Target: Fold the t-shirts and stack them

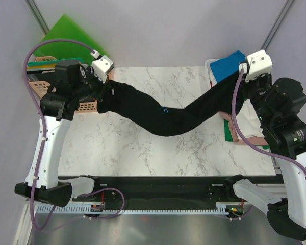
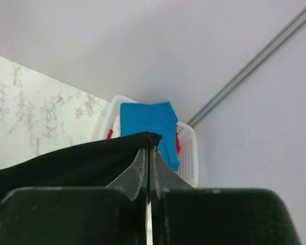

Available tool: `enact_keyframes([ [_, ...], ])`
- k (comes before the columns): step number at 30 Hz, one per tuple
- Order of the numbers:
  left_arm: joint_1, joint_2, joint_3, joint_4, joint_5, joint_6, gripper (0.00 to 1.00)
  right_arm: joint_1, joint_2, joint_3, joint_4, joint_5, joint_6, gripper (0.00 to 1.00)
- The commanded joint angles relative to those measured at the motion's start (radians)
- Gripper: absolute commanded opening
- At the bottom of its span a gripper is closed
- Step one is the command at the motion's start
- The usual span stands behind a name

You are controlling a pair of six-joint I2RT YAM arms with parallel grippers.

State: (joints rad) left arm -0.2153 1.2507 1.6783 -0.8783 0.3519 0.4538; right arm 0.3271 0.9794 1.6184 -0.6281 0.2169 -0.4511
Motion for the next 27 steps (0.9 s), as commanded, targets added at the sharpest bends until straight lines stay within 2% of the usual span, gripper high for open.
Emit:
enact_keyframes([
  [1, 0.073, -0.086, -0.041, 0.127, -0.025, -0.01, 0.02, -0.003, -0.016, -0.002, -0.004, 0.166, -0.024, 0.0],
  [5, 0.094, -0.168, -0.086, 0.211, -0.069, -0.01, 0.02, -0.002, -0.016, -0.017, -0.002, 0.275, -0.024, 0.0],
  [8, 0.1, -0.232, -0.123, 0.265, -0.161, 0.0, 0.02, -0.003, -0.022, -0.018, 0.002, 0.349, -0.031, 0.0],
  [14, 0.108, -0.306, -0.189, 0.337, -0.263, 0.011, 0.02, -0.003, -0.051, -0.029, 0.001, 0.417, -0.061, 0.0],
  [17, 0.109, -0.336, -0.204, 0.349, -0.283, -0.001, 0.02, -0.016, -0.106, -0.045, -0.004, 0.36, -0.046, 0.0],
  [21, 0.109, -0.376, -0.219, 0.343, -0.243, -0.056, 0.02, -0.02, -0.148, -0.058, -0.018, 0.273, 0.003, 0.0],
  [27, 0.116, -0.366, -0.258, 0.315, -0.197, -0.086, 0.02, -0.023, -0.075, -0.04, -0.148, 0.196, 0.109, 0.0],
])
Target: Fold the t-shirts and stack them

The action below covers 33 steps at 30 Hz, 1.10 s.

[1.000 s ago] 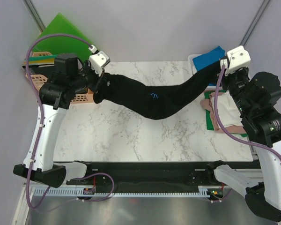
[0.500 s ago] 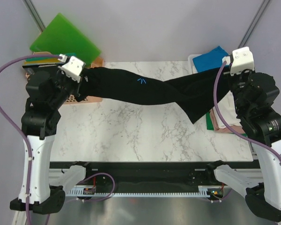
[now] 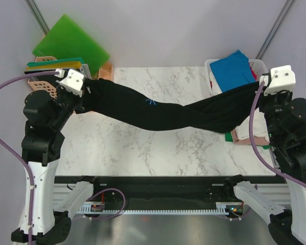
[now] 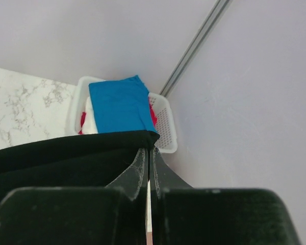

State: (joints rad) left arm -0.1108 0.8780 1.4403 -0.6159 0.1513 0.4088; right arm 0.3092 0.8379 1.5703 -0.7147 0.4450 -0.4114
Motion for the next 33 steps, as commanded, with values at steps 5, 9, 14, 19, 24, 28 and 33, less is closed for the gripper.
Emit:
enact_keyframes([
  [5, 0.011, 0.104, -0.104, 0.05, 0.07, -0.073, 0.02, -0.007, 0.185, -0.156, -0.063, -0.119, 0.129, 0.0],
  [9, 0.011, 0.234, -0.181, 0.047, 0.137, -0.051, 0.02, -0.01, 0.289, -0.266, 0.056, -0.164, 0.12, 0.0],
  [14, 0.01, 0.38, -0.236, 0.048, 0.177, -0.028, 0.02, -0.016, 0.504, -0.361, 0.175, -0.198, 0.103, 0.0],
  [19, 0.01, 0.395, -0.274, 0.088, 0.209, -0.036, 0.02, -0.054, 0.711, -0.397, 0.34, -0.161, 0.091, 0.0],
  [24, 0.01, 0.411, -0.293, 0.093, 0.22, -0.039, 0.02, -0.09, 0.846, -0.342, 0.44, -0.092, 0.089, 0.0],
  [28, 0.01, 0.417, -0.311, 0.102, 0.232, -0.045, 0.02, -0.107, 0.926, -0.308, 0.509, 0.001, 0.079, 0.0],
  [33, 0.01, 0.415, -0.32, 0.105, 0.234, -0.047, 0.02, -0.185, 0.897, -0.309, 0.623, 0.141, 0.095, 0.4],
])
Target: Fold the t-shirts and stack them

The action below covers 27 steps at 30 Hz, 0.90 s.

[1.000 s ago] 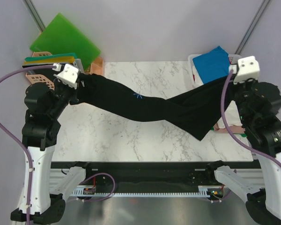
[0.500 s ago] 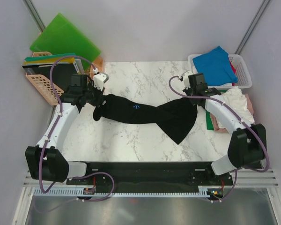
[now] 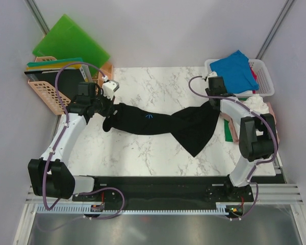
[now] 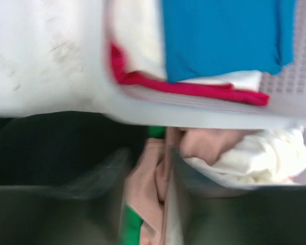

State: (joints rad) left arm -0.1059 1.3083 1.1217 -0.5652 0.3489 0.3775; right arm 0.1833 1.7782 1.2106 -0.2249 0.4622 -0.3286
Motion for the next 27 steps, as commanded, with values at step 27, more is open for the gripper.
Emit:
enact_keyframes([
  [27, 0.003, 0.017, 0.023, 0.045, -0.042, 0.012, 0.02, -0.245, -0.375, 0.086, -0.581, -0.633, -0.147, 0.73],
])
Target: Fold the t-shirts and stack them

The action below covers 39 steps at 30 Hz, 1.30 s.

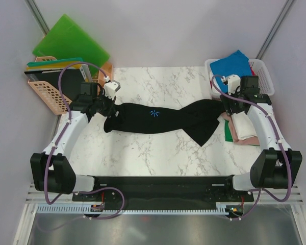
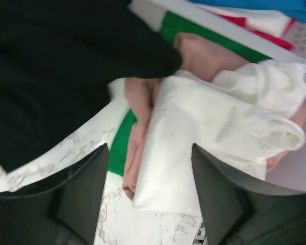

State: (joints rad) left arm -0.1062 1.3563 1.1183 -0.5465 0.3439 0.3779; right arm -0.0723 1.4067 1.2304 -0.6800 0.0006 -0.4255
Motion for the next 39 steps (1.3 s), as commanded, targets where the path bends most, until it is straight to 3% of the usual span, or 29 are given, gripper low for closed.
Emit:
enact_keyframes([
  [1, 0.003, -0.031, 0.025, 0.025, -0.042, 0.015, 0.02, 0.023, -0.008, 0.061, -0.159, -0.206, -0.07, 0.68],
  [6, 0.003, -0.014, 0.035, 0.028, -0.017, -0.002, 0.02, 0.183, -0.066, -0.103, -0.207, -0.176, -0.15, 0.68],
  [10, 0.003, 0.03, 0.069, 0.025, 0.006, -0.025, 0.02, 0.299, -0.057, -0.267, -0.146, -0.175, -0.11, 0.65],
  [18, 0.003, 0.035, 0.067, 0.02, -0.003, -0.013, 0.02, 0.353, 0.009, -0.339, -0.07, -0.172, -0.09, 0.65],
  [20, 0.003, 0.037, 0.066, 0.02, 0.0, -0.005, 0.13, 0.364, 0.046, -0.339, -0.049, -0.174, -0.082, 0.65],
  [21, 0.003, 0.037, 0.066, 0.022, -0.008, -0.002, 0.26, 0.368, 0.055, -0.341, -0.046, -0.178, -0.076, 0.64],
  [22, 0.003, 0.035, 0.066, 0.022, -0.019, -0.001, 0.68, 0.379, 0.061, -0.342, -0.035, -0.182, -0.072, 0.64],
  [24, 0.003, 0.029, 0.057, 0.031, -0.06, 0.021, 0.88, 0.393, 0.067, -0.344, -0.026, -0.182, -0.056, 0.64],
  [26, 0.003, 0.009, 0.049, 0.054, -0.123, 0.032, 0.93, 0.414, 0.069, -0.345, -0.015, -0.179, -0.042, 0.64],
  [31, 0.003, -0.055, 0.044, 0.089, -0.236, 0.053, 0.95, 0.453, 0.098, -0.348, 0.022, -0.162, -0.025, 0.62],
  [39, 0.003, -0.172, 0.043, 0.117, -0.292, 0.099, 0.96, 0.457, 0.175, -0.355, 0.088, -0.123, -0.019, 0.57],
])
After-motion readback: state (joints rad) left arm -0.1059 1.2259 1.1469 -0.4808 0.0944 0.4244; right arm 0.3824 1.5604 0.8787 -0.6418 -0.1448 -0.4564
